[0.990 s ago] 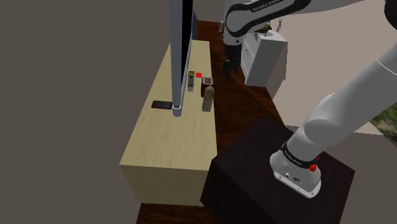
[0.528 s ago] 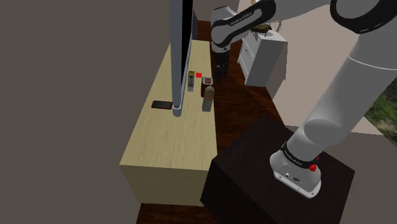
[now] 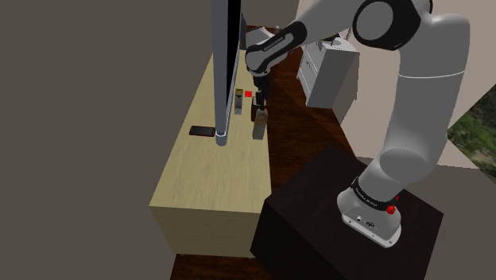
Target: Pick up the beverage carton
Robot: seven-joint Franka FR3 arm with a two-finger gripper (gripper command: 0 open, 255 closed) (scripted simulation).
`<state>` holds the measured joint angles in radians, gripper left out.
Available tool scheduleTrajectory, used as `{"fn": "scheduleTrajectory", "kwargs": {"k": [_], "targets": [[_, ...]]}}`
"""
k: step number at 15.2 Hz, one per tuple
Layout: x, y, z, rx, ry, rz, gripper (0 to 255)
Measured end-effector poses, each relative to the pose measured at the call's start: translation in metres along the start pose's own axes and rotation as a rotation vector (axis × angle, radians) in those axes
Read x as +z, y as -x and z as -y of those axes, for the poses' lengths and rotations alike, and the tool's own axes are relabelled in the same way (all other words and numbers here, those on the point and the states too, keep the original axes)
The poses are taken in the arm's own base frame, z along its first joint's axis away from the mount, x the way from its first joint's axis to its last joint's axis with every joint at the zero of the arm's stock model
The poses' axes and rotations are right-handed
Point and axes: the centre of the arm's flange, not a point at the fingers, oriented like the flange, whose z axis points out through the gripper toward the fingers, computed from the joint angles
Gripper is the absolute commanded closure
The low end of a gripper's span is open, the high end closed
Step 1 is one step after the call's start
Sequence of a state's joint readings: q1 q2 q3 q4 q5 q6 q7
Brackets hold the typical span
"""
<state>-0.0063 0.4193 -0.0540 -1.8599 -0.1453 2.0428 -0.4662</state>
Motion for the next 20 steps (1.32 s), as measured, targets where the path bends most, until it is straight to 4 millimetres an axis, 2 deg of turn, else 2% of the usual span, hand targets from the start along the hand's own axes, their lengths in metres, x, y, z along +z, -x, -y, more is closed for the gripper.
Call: {"fn": "scheduleTrajectory", "kwargs": {"k": [5,13,14,20], "targets": [[0.034,-0.046,-0.018,-0.083,0.025,0.022,0],[0.073,-0.062,-0.021,-0.093,0.028,0.025,0],[0.074,-0.062,-0.021,-0.093,0.028,0.024,255],[0.074,-0.063,-0.021,-0.094,0.029,0.023,255]]}}
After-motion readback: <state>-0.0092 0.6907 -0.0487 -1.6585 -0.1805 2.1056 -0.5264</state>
